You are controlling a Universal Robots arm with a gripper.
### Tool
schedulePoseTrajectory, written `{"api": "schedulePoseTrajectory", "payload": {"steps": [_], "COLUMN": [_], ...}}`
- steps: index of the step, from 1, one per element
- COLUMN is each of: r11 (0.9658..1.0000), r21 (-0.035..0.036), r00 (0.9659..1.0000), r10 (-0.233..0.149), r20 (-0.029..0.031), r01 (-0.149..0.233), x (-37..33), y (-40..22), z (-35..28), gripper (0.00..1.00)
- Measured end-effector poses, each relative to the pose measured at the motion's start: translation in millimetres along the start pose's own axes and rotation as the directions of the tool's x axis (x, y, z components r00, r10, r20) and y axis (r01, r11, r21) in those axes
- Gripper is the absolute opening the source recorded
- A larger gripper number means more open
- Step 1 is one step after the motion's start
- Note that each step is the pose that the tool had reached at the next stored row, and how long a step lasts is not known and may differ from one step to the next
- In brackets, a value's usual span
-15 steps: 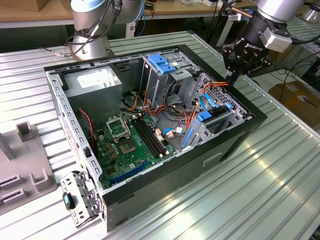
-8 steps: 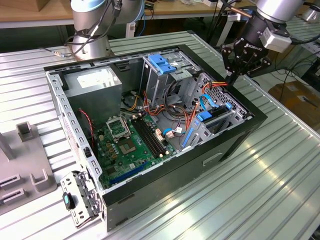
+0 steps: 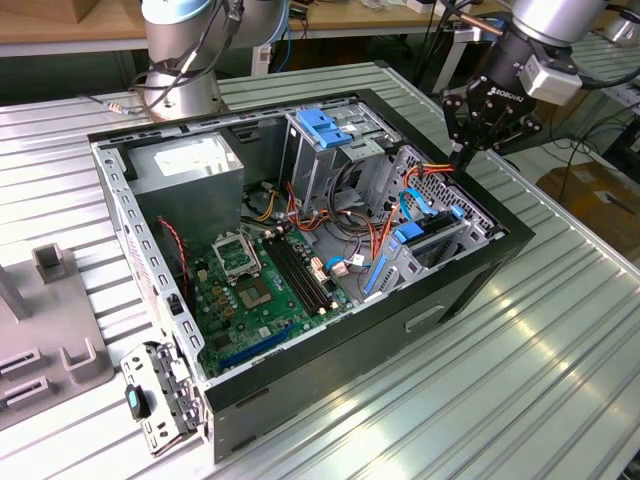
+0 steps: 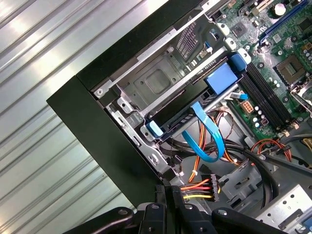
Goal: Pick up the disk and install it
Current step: 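Insert the second disk wire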
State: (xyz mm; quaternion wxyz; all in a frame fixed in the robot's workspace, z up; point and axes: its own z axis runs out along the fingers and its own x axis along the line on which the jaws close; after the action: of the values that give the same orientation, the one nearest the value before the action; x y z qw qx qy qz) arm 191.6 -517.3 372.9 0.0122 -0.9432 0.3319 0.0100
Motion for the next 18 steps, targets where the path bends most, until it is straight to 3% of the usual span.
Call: {"api": "schedulePoseTrajectory", "payload": {"steps": [3, 5, 9, 12, 17, 18], "r11": [1.0000, 0.9996, 0.9945, 0.9867, 0.9700, 0.9699], "r21": [0.0000, 0.0006, 0.0026, 0.0041, 0.0066, 0.0066], "r00": [1.0000, 0.9996, 0.9945, 0.9867, 0.9700, 0.9699], "r10": [0.001, 0.028, 0.104, 0.163, 0.243, 0.244], "r20": [0.0000, -0.0006, -0.0018, -0.0028, -0.0035, -0.0035], "r01": [-0.001, -0.028, -0.104, -0.163, -0.243, -0.244], "x": [-1.6, -1.7, -1.7, -1.7, -1.8, -1.8], "y": [1.4, 1.4, 1.4, 1.5, 1.6, 1.6], "z": [0.1, 0.3, 1.3, 1.9, 2.4, 2.4], "gripper": [0.16, 0.16, 0.16, 0.16, 0.16, 0.16]}}
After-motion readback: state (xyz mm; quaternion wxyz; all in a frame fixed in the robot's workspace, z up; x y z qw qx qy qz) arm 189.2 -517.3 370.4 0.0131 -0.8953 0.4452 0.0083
